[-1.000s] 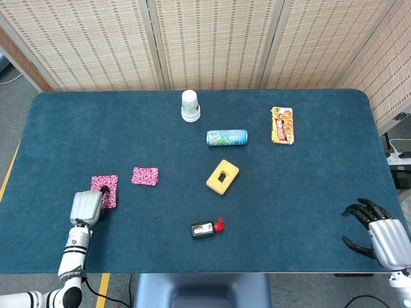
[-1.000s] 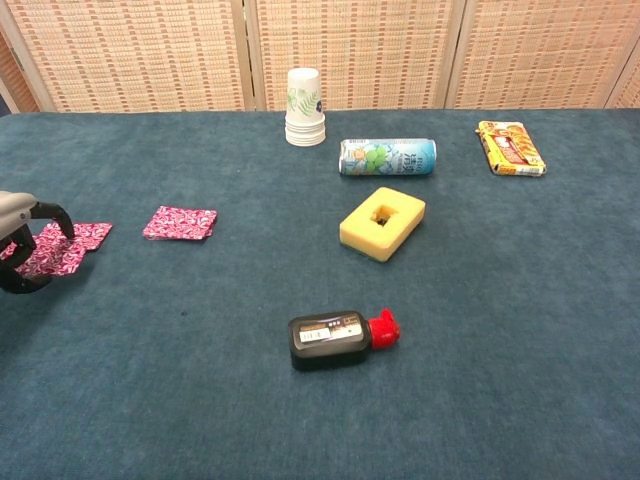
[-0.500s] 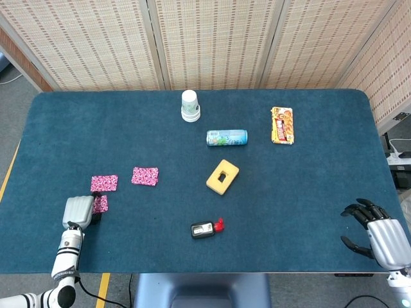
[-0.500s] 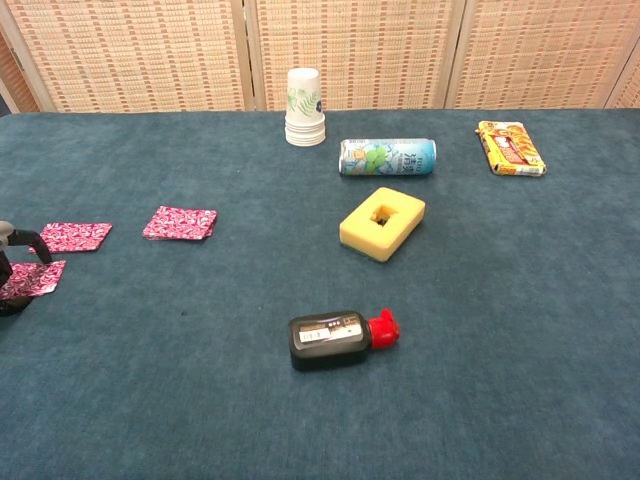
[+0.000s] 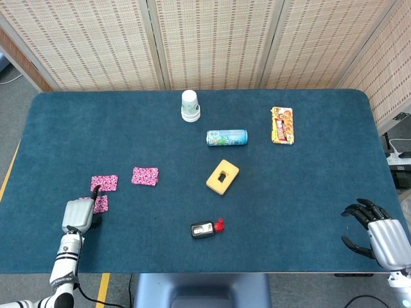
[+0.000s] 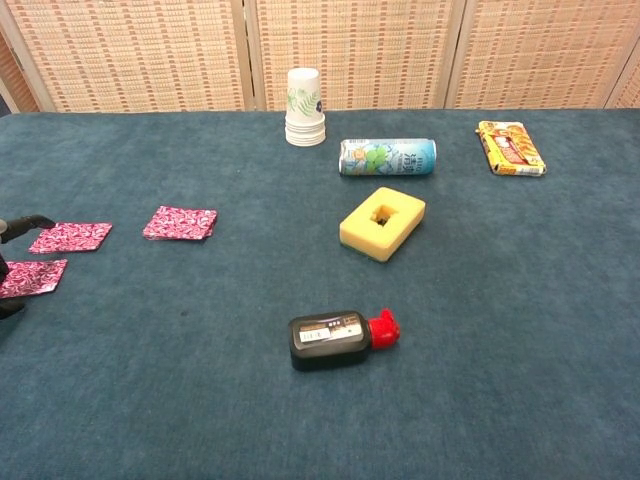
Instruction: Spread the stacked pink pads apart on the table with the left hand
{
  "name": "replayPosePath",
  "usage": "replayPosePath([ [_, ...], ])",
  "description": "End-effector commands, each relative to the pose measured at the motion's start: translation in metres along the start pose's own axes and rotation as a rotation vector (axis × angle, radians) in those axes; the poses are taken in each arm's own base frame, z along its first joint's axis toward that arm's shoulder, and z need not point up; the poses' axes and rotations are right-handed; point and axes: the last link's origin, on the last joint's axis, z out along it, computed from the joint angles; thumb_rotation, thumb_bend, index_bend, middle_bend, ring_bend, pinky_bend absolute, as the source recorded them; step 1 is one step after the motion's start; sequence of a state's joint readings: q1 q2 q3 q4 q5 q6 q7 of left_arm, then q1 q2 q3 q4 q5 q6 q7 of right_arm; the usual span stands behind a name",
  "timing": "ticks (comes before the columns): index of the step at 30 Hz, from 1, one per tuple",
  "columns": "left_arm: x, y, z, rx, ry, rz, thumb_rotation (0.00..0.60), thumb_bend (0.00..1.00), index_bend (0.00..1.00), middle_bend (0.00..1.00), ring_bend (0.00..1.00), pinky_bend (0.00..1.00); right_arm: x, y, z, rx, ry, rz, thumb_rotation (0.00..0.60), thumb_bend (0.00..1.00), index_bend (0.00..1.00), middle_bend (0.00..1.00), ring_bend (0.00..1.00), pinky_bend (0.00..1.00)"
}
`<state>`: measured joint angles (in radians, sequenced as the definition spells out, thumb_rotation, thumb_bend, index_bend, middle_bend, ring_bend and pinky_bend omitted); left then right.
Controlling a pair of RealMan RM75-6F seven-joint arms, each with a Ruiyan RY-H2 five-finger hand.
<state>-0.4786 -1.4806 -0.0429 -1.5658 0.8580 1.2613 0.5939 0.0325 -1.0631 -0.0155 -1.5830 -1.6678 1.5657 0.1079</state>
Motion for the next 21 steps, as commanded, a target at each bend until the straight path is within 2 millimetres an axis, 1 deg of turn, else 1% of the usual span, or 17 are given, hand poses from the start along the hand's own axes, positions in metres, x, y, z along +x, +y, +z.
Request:
replayPosePath([
  [1,0.031,0.004,-0.018,-0.039,0.104,-0.037,0.600,0.31,0.03,0.79,0.92,0.86,0.000,0.000,0.000,0.001,0.001,0.002,0.600,0.09,0.40,0.33,0.19,0.31],
  [3,0.051,0.006,-0.031,-0.089,0.194,-0.071,0.600,0.31,0.03,0.78,0.90,0.85,-0.001,0.000,0.001,-0.001,-0.003,0.000,0.600,0.09,0.40,0.33,0.19,0.31],
  [4,0.057,0.006,-0.036,-0.111,0.232,-0.082,0.600,0.30,0.04,0.77,0.87,0.83,-0.001,0.000,0.002,-0.002,-0.005,0.000,0.600,0.09,0.40,0.33,0.19,0.31],
  [6,0.072,0.002,-0.048,-0.184,0.362,-0.104,0.600,0.30,0.04,0.76,0.80,0.76,-0.001,0.000,0.002,-0.004,-0.009,0.000,0.600,0.09,0.40,0.33,0.19,0.31],
  [8,0.077,-0.007,-0.056,-0.223,0.469,-0.127,0.600,0.29,0.04,0.74,0.72,0.65,-0.001,0.000,0.003,-0.004,-0.009,0.000,0.600,0.09,0.40,0.33,0.19,0.31],
  [10,0.076,-0.020,-0.063,-0.236,0.550,-0.164,0.600,0.29,0.04,0.70,0.65,0.57,-0.001,0.000,0.003,-0.005,-0.008,-0.002,0.600,0.09,0.40,0.33,0.19,0.31],
  [13,0.070,-0.037,-0.068,-0.242,0.583,-0.187,0.600,0.30,0.05,0.60,0.56,0.51,-0.003,-0.001,0.004,-0.006,-0.017,-0.006,0.600,0.09,0.40,0.33,0.19,0.31],
  [17,0.059,-0.058,-0.070,-0.197,0.612,-0.176,0.600,0.30,0.05,0.59,0.52,0.49,-0.005,-0.002,0.005,-0.009,-0.024,-0.012,0.600,0.09,0.40,0.33,0.19,0.31],
  [21,0.048,-0.075,-0.074,-0.150,0.599,-0.134,0.600,0.30,0.05,0.55,0.46,0.44,-0.006,-0.003,0.007,-0.017,-0.023,-0.017,0.600,0.09,0.40,0.33,0.19,0.31],
])
